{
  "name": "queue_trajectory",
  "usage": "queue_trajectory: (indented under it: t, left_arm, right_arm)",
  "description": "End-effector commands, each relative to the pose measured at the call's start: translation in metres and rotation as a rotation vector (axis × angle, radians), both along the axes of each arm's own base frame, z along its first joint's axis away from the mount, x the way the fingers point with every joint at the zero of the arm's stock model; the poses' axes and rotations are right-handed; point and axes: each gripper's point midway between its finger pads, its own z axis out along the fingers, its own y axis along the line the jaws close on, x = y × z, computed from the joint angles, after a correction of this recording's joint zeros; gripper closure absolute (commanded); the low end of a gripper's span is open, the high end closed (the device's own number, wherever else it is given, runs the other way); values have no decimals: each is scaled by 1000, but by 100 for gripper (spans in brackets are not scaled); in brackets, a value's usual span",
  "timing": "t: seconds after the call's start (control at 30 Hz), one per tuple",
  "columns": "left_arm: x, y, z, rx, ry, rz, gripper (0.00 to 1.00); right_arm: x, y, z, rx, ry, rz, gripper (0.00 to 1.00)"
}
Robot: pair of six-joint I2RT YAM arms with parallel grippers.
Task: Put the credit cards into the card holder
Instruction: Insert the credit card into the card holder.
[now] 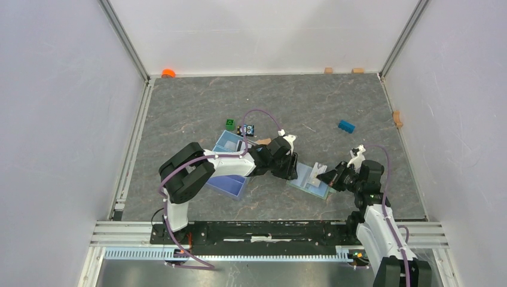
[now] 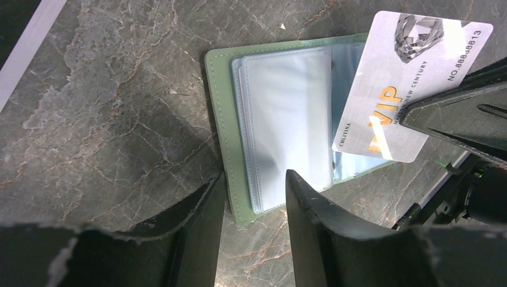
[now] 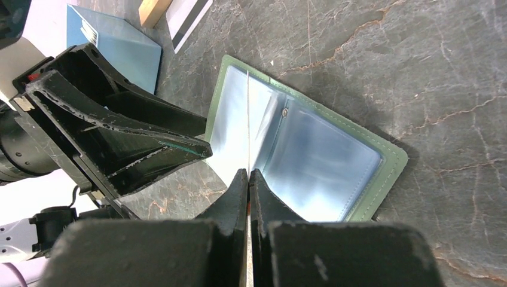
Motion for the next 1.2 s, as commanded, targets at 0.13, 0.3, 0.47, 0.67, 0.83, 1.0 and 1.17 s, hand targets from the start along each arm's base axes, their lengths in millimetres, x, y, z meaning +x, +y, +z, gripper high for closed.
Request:
queue_trajectory:
  t: [0.13, 0.3, 0.47, 0.67, 0.83, 1.0, 1.17]
  left_arm:
    - [1, 4, -13, 47, -14, -19, 53]
    - [0, 3, -13, 43, -10, -20, 55]
    - [-1, 4, -13, 42, -9, -20, 56]
    - [-1, 4, -13, 42, -5, -19, 59]
    - [-1, 4, -14, 47, -8, -18, 61]
    - [0, 5, -17, 55, -7, -21, 66]
    - [0, 6, -19, 64, -7, -24, 69]
  right_arm:
    - [8, -2, 5, 26, -40, -46, 100]
    - [8, -1, 2, 41, -42, -57, 100]
    - [5, 2, -6, 71, -24, -61, 100]
    - [1, -2, -18, 58, 9, -83, 100]
    - [-7, -6, -33, 27, 65, -102, 100]
    - [-21, -9, -53, 6, 133, -122, 100]
    - [-27, -8, -61, 3, 160, -121, 100]
